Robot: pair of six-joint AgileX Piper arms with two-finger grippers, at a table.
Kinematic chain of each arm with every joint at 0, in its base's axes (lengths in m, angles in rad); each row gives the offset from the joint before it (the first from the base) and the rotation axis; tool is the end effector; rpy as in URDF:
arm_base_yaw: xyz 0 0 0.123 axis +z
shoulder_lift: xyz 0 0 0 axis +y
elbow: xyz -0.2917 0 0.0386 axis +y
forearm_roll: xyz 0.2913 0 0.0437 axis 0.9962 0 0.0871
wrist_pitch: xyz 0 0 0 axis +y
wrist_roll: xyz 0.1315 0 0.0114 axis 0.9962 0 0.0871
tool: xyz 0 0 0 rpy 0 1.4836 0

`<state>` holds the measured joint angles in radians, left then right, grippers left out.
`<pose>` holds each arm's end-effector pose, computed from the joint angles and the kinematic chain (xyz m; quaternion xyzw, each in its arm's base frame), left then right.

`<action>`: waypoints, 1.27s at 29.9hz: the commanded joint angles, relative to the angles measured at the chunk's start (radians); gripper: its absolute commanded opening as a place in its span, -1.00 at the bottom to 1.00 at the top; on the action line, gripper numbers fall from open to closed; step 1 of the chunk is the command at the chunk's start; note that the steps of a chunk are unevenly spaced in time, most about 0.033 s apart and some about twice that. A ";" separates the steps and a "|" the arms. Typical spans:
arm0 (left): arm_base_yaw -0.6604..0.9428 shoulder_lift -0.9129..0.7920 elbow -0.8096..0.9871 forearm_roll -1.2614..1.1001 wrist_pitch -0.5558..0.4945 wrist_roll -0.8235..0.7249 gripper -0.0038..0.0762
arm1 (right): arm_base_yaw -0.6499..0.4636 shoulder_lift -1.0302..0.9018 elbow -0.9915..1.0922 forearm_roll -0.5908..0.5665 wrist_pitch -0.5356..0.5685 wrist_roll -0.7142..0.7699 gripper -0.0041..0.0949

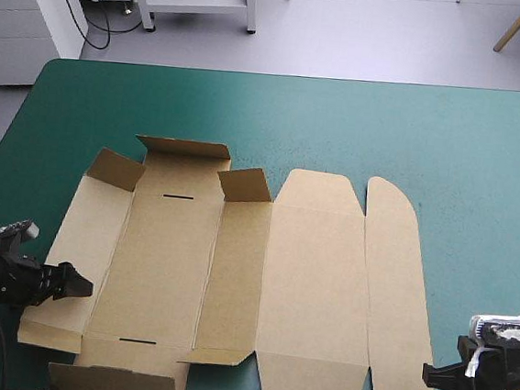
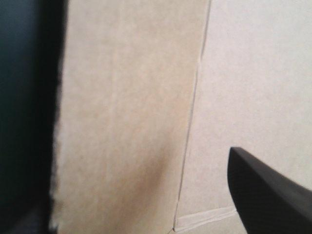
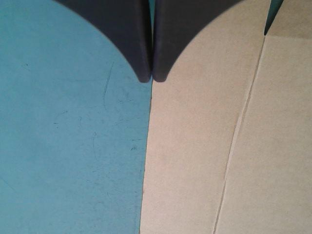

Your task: Fold the box

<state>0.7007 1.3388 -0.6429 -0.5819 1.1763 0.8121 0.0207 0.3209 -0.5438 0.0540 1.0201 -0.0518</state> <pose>0.2002 0.0812 0.1501 -0.0847 0.9587 -0.2532 0.0981 0.1096 0.0083 0.2727 -0.0297 0.9080 0.0203 0.4174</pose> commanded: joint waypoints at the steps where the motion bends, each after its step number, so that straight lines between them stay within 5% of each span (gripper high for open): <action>1: 0.001 -0.007 -0.017 -0.063 0.087 0.023 0.50 | -0.008 0.010 -0.023 0.003 -0.057 -0.014 -0.96; 12: 0.001 -0.007 -0.017 -0.057 0.126 0.034 0.32 | -0.008 0.010 -0.023 0.006 -0.057 -0.018 -0.96; 25: -0.001 -0.007 -0.017 -0.026 0.126 0.033 -0.91 | -0.008 0.010 -0.023 0.008 -0.057 -0.018 -0.96; 38: -0.095 -0.007 -0.024 -0.078 0.126 0.030 -0.92 | -0.008 0.010 -0.023 0.008 -0.057 -0.018 -0.96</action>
<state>0.6451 1.3458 -0.6473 -0.5893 1.2086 0.8494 0.0207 0.3209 -0.5438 0.0572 1.0201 -0.0587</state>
